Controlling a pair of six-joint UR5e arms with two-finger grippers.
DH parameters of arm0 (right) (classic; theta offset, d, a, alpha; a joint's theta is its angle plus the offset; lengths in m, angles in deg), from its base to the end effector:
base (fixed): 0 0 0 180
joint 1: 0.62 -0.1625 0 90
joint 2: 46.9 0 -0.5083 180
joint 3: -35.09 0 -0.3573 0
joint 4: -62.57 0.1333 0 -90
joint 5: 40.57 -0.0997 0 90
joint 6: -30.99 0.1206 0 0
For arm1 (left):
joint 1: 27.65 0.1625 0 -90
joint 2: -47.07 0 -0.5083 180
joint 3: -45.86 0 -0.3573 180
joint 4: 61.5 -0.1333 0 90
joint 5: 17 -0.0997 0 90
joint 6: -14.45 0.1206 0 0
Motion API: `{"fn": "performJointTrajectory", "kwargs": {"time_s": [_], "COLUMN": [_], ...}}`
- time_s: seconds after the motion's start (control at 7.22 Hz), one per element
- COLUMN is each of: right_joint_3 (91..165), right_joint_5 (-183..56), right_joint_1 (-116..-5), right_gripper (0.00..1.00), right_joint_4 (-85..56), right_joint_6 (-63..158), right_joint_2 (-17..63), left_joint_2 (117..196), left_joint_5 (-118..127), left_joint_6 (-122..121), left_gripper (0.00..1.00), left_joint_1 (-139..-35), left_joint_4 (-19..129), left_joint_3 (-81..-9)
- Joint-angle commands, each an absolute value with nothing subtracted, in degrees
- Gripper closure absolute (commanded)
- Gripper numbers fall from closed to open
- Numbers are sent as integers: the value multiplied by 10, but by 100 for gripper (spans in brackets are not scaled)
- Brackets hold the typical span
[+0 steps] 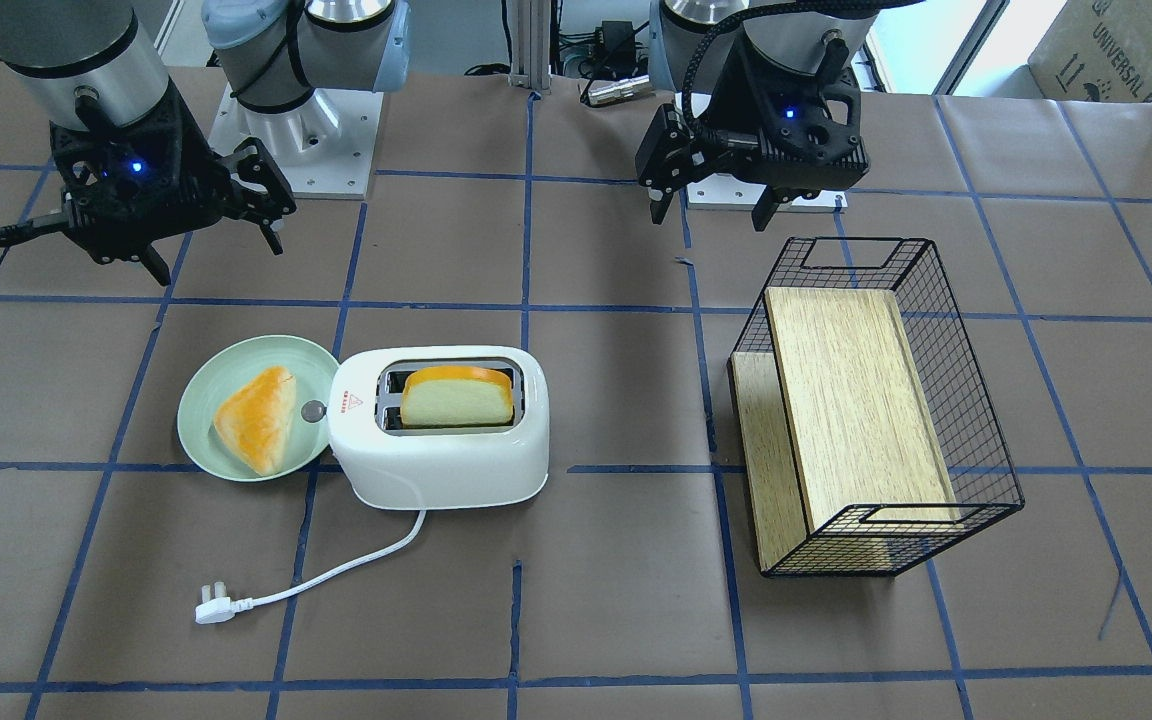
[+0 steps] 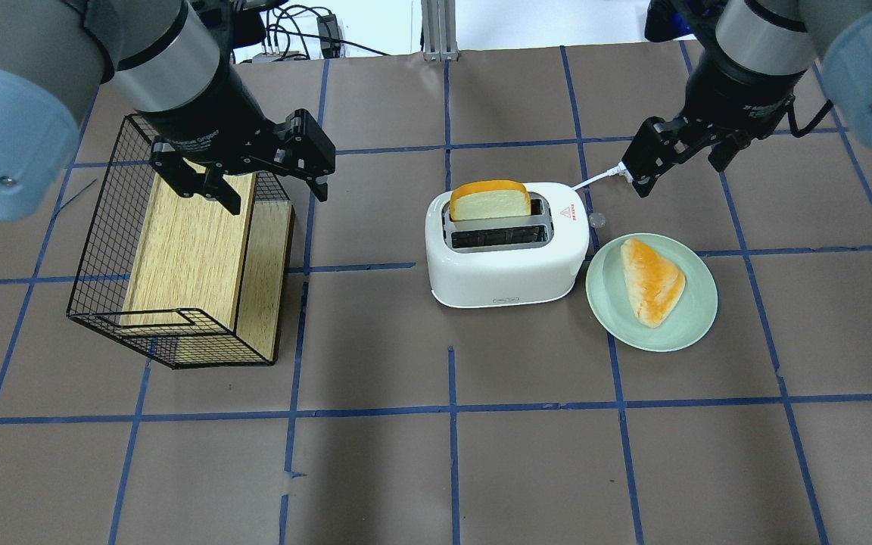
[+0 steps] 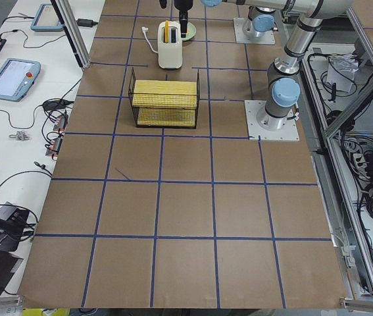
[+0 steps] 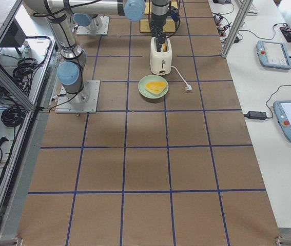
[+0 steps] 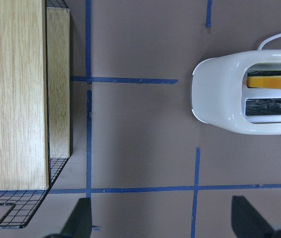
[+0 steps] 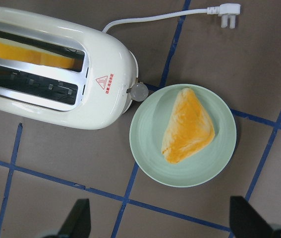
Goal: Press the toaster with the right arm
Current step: 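Lift the right gripper up and away from the toaster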
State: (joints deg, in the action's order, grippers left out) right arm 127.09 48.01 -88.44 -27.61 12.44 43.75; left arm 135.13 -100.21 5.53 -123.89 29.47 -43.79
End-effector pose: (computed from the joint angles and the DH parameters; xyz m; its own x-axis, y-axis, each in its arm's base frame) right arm 0.1191 -0.4535 0.5398 -0.9591 -0.2813 -0.0300 -0.2817 0.9594 0.0115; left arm -0.1948 -0.4236 0.5674 -0.9917 -0.0448 0.1203 -0.0457 0.9989 -0.0044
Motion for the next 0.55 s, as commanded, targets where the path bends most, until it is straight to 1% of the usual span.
{"fn": "performJointTrajectory", "kwargs": {"time_s": [0.0, 0.42], "right_joint_3": [1276, 1276], "right_joint_5": [484, 482], "right_joint_1": [-883, -883], "right_gripper": [0, 0], "right_joint_4": [-276, -280], "right_joint_6": [143, 143], "right_joint_2": [436, 436], "left_joint_2": [1351, 1351], "left_joint_5": [-1002, -1002], "left_joint_6": [55, 55], "left_gripper": [0, 0], "left_joint_1": [-1239, -1240], "left_joint_4": [295, 295], "left_joint_3": [-438, -438]}}
